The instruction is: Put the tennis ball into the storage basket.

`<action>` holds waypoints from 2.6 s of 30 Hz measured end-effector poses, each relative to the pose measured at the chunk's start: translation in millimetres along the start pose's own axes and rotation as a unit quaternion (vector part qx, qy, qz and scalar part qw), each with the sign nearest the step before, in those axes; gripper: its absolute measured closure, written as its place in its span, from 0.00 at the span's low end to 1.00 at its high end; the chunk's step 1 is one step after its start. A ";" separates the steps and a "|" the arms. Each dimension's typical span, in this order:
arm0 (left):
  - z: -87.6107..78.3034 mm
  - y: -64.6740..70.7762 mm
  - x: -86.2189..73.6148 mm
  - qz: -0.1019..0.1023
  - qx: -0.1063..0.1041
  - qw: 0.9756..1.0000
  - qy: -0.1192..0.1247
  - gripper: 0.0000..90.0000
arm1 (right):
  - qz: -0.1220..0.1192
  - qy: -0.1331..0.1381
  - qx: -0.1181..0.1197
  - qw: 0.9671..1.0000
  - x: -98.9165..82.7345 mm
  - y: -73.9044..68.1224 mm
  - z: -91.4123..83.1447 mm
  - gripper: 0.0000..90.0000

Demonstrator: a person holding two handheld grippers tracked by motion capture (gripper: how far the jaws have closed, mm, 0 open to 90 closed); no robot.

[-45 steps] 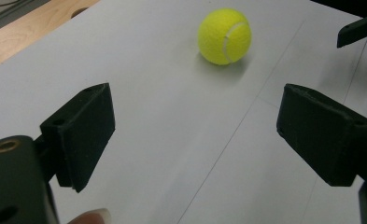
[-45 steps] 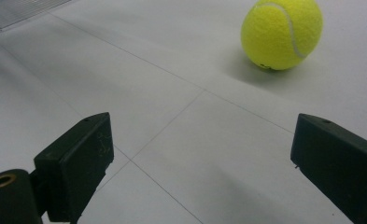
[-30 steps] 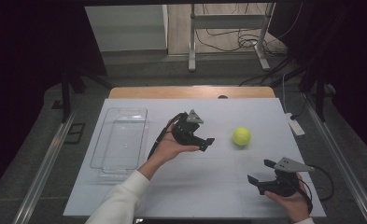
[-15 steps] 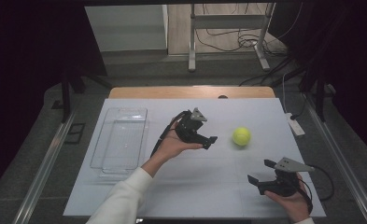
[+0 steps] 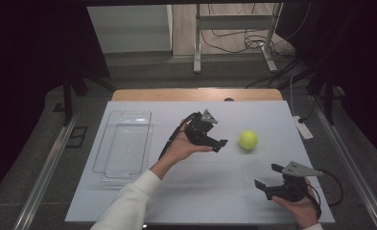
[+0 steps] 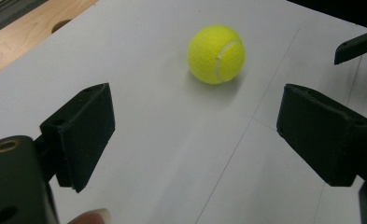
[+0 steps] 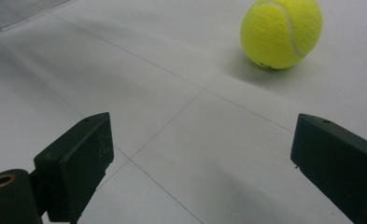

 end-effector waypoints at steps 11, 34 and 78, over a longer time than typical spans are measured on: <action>12.3 -0.7 3.5 -0.001 -0.005 1.000 -0.011 0.14 | 0.000 -0.001 0.000 1.000 -0.1 0.1 0.0 0.07; 31.3 2.9 14.8 0.004 -0.012 1.000 -0.022 0.14 | 0.000 0.000 0.002 1.000 0.1 -0.7 0.7 0.07; 63.1 6.2 34.5 -0.004 -0.022 0.999 -0.038 0.13 | -0.001 -0.002 0.004 1.000 -0.7 -1.2 2.8 0.07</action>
Point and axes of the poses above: each handheld gripper's, and its own axes: z roughly forward along the jaws, x roughly out of its top, y roughly to its right, the point moved 3 cm from there along z, roughly forward along the jaws, and after that the axes turned 1 degree about x, right-handed, at the moved point
